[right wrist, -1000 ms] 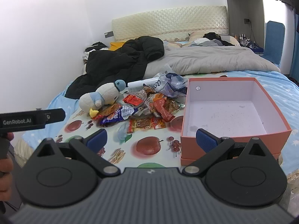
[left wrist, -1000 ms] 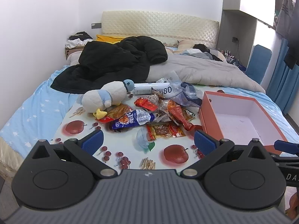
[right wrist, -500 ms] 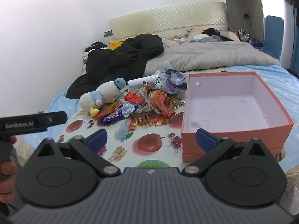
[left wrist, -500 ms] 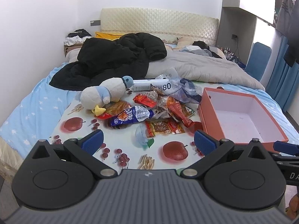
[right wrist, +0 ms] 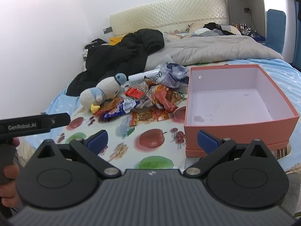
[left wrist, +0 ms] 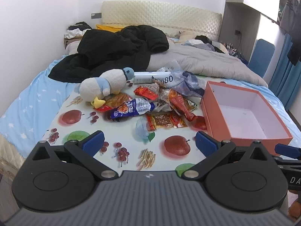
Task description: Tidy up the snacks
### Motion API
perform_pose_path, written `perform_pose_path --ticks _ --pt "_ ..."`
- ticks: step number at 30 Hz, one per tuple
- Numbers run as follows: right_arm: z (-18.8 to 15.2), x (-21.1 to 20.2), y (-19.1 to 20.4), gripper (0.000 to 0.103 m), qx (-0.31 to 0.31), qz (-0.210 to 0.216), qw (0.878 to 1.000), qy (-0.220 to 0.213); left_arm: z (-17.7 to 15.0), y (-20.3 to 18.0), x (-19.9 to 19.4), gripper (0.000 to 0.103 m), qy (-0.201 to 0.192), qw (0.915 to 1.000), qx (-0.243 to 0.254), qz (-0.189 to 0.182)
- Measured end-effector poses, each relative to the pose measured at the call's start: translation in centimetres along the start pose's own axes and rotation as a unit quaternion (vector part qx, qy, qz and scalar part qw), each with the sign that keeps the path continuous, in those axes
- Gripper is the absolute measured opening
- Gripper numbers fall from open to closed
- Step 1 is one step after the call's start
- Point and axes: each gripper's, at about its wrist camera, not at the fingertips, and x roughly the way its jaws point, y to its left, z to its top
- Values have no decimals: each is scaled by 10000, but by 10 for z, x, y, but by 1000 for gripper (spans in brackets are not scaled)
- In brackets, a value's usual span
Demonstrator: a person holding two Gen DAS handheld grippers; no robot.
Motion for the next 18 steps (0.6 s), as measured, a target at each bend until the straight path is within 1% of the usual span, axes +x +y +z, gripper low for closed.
perform_pose_path --ticks 2,4,6,8,11,18 --pt "-2 3 2 103 -35 -45 10000 12 -3 2 7 103 64 10000 -38 -16" --pt "-4 8 2 102 -50 41 10000 73 -5 4 16 103 159 9998 -80 -41" --pt "-5 12 2 98 -73 101 9998 131 -7 8 25 103 235 9997 -75 -19" --pt "-8 18 3 98 -126 139 9997 183 -7 11 34 103 277 9996 -83 18" --pt "-10 30 5 95 -199 234 9991 299 -7 20 51 103 366 9992 -130 35" --pt "-12 60 18 95 -432 380 9976 377 -3 34 91 103 515 9986 -125 52"
